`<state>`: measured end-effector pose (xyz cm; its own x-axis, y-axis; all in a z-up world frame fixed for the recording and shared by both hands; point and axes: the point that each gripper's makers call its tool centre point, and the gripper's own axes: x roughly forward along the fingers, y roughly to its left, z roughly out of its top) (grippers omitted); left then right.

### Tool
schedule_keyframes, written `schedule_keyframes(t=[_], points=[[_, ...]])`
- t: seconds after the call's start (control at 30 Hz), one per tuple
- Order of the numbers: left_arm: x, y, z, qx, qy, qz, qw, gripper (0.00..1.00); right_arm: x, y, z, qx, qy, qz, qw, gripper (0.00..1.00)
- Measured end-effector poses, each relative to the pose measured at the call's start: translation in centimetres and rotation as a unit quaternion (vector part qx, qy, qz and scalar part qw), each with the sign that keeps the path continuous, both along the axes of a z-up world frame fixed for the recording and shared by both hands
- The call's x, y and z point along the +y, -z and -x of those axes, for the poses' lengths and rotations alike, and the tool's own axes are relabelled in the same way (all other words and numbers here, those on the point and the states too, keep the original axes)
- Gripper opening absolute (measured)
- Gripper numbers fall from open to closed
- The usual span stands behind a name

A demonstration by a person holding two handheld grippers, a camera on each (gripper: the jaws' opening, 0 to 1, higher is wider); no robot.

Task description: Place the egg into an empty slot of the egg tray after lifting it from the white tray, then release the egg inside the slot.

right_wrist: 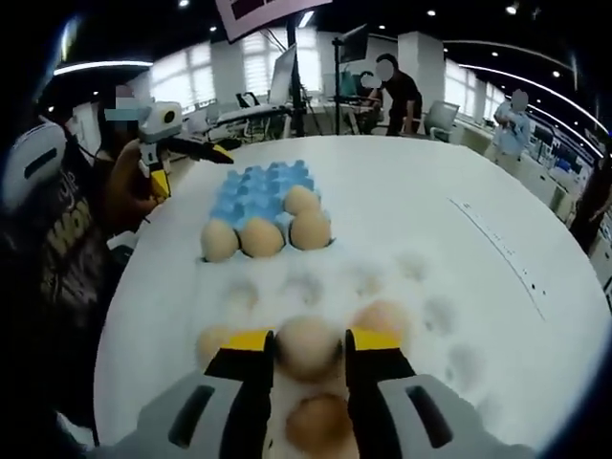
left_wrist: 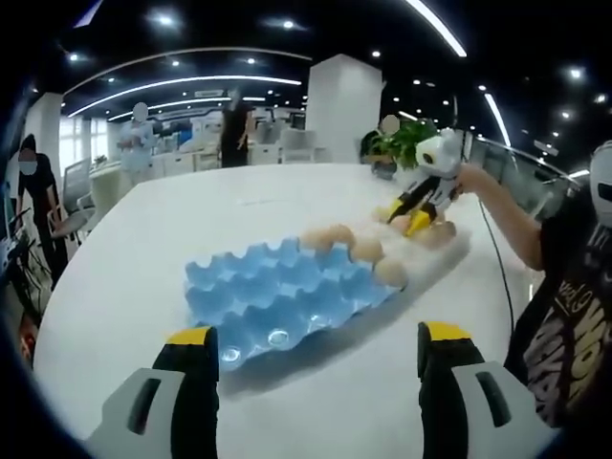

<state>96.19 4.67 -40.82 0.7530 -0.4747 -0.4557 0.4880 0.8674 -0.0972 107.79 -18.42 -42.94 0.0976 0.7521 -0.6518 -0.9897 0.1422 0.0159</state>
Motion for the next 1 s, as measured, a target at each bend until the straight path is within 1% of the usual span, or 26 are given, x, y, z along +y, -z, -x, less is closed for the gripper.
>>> schedule_keyframes(t=[0.17,0.37,0.5,0.57,0.67,0.77,0.87,0.93,1.0], points=[[0.1,-0.1,0.0,-0.001,-0.003,-0.001,1.0,0.87,-0.2,0.1,0.5,0.001,-0.014,0.007,0.9999,0.32],[0.0,-0.2,0.0,-0.001,-0.001,-0.004,1.0,0.87,-0.3,0.2,0.7,0.004,-0.027,0.004,0.9996,0.32],[-0.1,-0.2,0.0,-0.001,-0.001,-0.004,1.0,0.87,-0.2,0.5,1.1,-0.002,-0.042,0.005,0.9991,0.31],[-0.2,-0.2,-0.1,0.0,0.0,-0.004,1.0,0.87,0.0,0.6,1.3,-0.003,-0.044,0.015,0.9989,0.31],[-0.6,-0.1,-0.3,0.001,0.004,-0.004,1.0,0.87,0.2,0.9,1.5,-0.011,-0.049,0.045,0.9977,0.3],[-0.9,-0.1,-0.4,0.0,0.007,-0.003,1.0,0.87,0.3,1.1,1.8,-0.006,-0.046,0.058,0.9972,0.3],[-1.0,-0.1,-0.4,0.001,0.008,-0.004,1.0,0.87,0.3,1.1,2.1,0.0,-0.043,0.054,0.9976,0.3],[-1.0,0.0,-0.4,0.002,0.007,-0.005,1.0,0.87,0.2,1.1,1.9,0.008,-0.037,0.043,0.9983,0.3],[-1.0,0.1,-0.4,0.004,0.004,-0.007,1.0,0.87,0.0,0.9,1.9,0.007,-0.032,0.022,0.9992,0.3]])
